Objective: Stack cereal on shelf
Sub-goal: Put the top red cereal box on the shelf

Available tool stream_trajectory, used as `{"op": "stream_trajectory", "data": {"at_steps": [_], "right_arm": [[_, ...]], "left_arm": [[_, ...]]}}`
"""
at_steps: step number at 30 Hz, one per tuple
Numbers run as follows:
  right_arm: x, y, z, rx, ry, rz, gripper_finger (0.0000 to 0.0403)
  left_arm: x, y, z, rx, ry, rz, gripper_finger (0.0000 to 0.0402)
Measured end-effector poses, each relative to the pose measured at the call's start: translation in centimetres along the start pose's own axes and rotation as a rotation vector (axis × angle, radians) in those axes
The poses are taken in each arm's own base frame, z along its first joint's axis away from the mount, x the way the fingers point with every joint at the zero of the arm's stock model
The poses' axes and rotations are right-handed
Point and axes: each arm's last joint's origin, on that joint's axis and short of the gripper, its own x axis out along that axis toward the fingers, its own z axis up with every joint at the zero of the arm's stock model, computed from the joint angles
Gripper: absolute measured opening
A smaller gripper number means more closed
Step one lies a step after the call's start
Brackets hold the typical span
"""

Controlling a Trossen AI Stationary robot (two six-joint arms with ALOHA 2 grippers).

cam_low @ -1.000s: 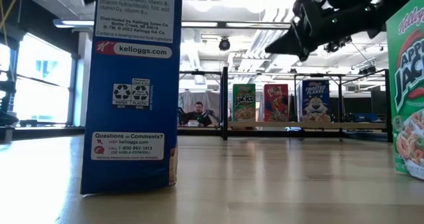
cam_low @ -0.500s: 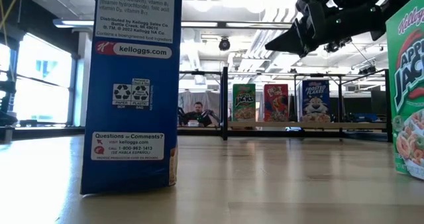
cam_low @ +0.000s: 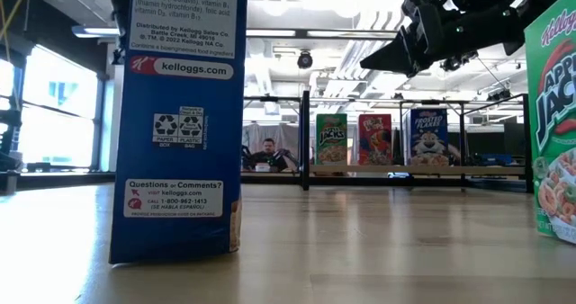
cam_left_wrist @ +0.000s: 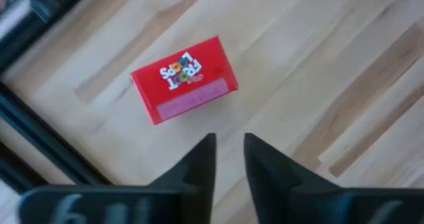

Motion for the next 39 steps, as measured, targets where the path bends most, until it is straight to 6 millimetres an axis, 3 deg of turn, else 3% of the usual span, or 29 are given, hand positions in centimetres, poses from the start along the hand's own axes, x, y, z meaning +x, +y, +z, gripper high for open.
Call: {"op": "stream_trajectory", "data": {"at_steps": [9, 15, 21, 26, 39], "right_arm": [[0.0, 0.0, 0.0, 0.0, 0.0, 0.001, 0.0], [0.0, 0.0, 0.0, 0.002, 0.001, 0.001, 0.0], [0.0, 0.0, 0.0, -0.006, 0.004, 0.002, 0.0], [0.0, 0.0, 0.0, -0.007, 0.004, 0.002, 0.0], [0.0, 0.1, -0.3, -0.015, 0.029, 0.011, 0.0]], "left_arm": [[2.4, 1.3, 1.3, -0.111, 0.107, 0.0, 0.0189], [2.3, 1.5, 1.5, 0.111, 0.155, 0.07, 0.024], [2.1, 1.2, 1.5, 0.461, 0.167, 0.124, 0.025], [3.3, 0.1, 2.4, 0.673, 0.183, 0.139, 0.025], [5.6, -0.3, 3.7, 0.887, 0.216, 0.12, 0.025]]}}
